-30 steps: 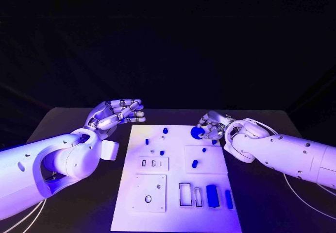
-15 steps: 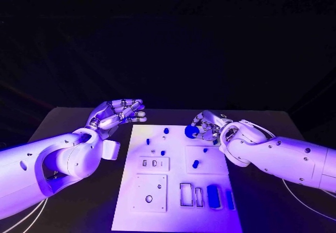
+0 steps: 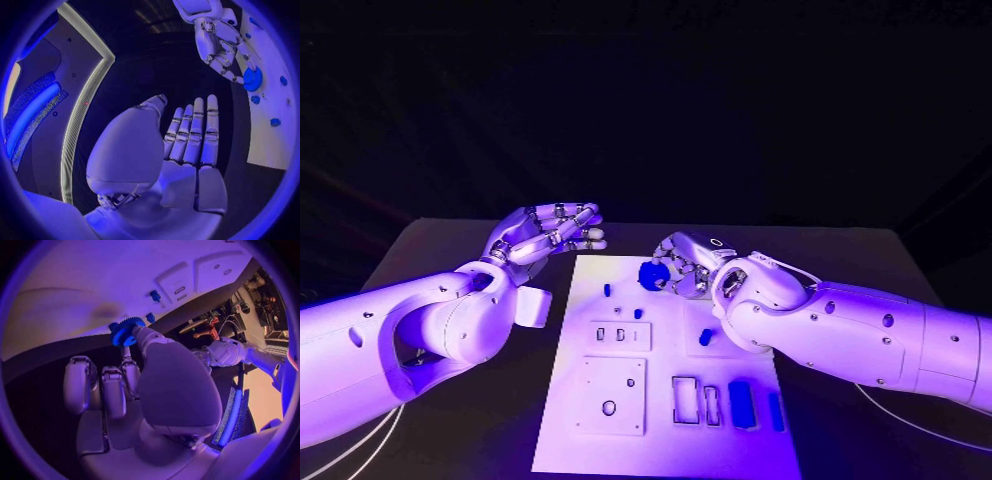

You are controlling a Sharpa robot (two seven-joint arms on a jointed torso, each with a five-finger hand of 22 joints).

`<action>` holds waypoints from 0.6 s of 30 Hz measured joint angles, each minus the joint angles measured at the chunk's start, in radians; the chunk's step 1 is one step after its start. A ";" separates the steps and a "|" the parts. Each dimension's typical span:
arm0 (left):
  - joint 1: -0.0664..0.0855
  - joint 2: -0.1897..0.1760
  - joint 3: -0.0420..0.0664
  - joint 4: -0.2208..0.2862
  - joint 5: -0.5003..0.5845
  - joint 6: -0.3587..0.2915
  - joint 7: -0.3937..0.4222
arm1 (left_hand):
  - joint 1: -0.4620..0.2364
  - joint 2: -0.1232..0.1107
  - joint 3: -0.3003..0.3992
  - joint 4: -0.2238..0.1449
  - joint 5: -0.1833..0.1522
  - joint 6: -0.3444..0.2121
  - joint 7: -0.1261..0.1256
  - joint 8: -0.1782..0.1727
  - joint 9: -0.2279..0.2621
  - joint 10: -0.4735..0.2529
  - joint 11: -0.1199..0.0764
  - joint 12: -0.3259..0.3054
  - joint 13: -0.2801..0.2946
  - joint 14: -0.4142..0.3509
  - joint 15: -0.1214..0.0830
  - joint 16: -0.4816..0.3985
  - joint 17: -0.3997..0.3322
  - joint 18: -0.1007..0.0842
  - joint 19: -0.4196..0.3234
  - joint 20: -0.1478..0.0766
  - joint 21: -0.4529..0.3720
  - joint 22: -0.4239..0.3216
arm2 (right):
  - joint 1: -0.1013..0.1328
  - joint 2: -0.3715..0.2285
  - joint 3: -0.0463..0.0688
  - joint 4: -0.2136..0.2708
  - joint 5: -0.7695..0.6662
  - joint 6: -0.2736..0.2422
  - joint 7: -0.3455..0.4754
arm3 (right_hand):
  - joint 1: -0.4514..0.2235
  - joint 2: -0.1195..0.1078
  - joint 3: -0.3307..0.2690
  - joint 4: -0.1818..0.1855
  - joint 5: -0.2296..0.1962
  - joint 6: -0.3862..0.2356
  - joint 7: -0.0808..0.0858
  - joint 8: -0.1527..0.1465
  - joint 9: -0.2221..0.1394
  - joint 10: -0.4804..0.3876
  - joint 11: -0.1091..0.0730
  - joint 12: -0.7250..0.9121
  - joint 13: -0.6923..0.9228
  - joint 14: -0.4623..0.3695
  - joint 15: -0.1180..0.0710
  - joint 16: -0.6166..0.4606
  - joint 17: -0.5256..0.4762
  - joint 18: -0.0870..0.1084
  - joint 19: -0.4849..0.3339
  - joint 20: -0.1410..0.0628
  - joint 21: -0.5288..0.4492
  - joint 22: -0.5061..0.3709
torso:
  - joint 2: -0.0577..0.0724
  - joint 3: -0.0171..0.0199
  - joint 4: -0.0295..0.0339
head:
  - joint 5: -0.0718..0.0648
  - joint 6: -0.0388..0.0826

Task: Assemble the parts on the task board

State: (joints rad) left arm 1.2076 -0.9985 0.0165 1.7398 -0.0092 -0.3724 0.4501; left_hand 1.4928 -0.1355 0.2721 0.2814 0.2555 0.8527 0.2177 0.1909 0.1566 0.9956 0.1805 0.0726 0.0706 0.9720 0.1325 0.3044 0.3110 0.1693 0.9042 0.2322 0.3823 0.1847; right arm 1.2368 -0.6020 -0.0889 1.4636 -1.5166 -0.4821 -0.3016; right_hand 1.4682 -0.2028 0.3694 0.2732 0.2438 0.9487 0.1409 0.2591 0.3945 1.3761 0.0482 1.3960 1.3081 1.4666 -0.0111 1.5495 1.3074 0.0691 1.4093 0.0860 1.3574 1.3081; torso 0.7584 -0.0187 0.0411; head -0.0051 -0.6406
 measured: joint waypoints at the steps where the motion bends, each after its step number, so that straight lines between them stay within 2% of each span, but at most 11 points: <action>1: 0.000 0.001 0.000 0.000 0.000 0.000 0.000 | 0.000 0.000 0.000 0.000 0.000 0.000 0.000 0.000 0.000 0.000 0.000 0.000 0.000 0.000 0.000 0.000 0.000 0.000 0.000 0.000 0.000 0.000 | -0.001 0.010 -0.002 -0.006 -0.005 -0.001 -0.004 | 0.000 0.000 0.002 0.000 0.000 0.000 0.000 0.000 0.000 0.002 -0.002 0.000 0.000 0.000 0.000 0.000 0.000 0.000 0.000 0.000 0.000 0.000 | 0.000 -0.0003 0.0003 | 0.001 0.000; 8: 0.000 0.006 0.000 -0.001 0.000 0.001 -0.001 | 0.000 0.000 0.000 0.000 0.000 0.000 0.000 0.000 0.000 0.000 0.000 0.000 0.000 0.000 0.000 0.000 0.000 0.000 0.000 0.000 0.000 0.000 | -0.015 0.058 -0.010 -0.043 -0.026 -0.002 -0.021 | 0.000 0.000 0.006 0.001 -0.001 0.000 0.000 0.000 0.000 0.002 -0.002 0.000 0.000 0.000 0.000 0.000 0.000 0.000 0.000 0.000 0.000 0.000 | 0.001 -0.0003 0.0008 | 0.013 -0.003; 18: 0.000 0.006 0.000 -0.002 0.000 0.001 -0.003 | 0.000 0.000 0.000 0.000 0.000 0.000 0.000 0.000 0.000 0.000 0.000 0.000 0.000 0.000 0.000 0.000 0.000 0.000 0.000 0.000 0.000 0.000 | -0.024 0.103 -0.013 -0.093 -0.048 0.002 -0.037 | -0.009 -0.009 0.012 0.001 -0.003 0.001 -0.001 0.001 0.000 0.002 -0.001 0.000 0.000 0.000 0.000 0.000 0.001 0.000 0.000 0.000 0.000 0.000 | 0.001 0.0001 -0.0005 | 0.014 -0.007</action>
State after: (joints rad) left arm 1.2076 -0.9921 0.0165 1.7381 -0.0092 -0.3710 0.4475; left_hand 1.4928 -0.1355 0.2721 0.2814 0.2555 0.8527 0.2177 0.1909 0.1566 0.9955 0.1805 0.0726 0.0706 0.9720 0.1325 0.3044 0.3109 0.1693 0.9041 0.2322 0.3823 0.1846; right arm 1.2131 -0.4995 -0.1024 1.3706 -1.5651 -0.4804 -0.3388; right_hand 1.4591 -0.2121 0.3814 0.2741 0.2412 0.9499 0.1396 0.2597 0.3945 1.3776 0.0467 1.3959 1.3078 1.4665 -0.0111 1.5494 1.3081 0.0691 1.4093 0.0860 1.3573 1.3079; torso 0.7595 -0.0186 0.0407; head 0.0084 -0.6479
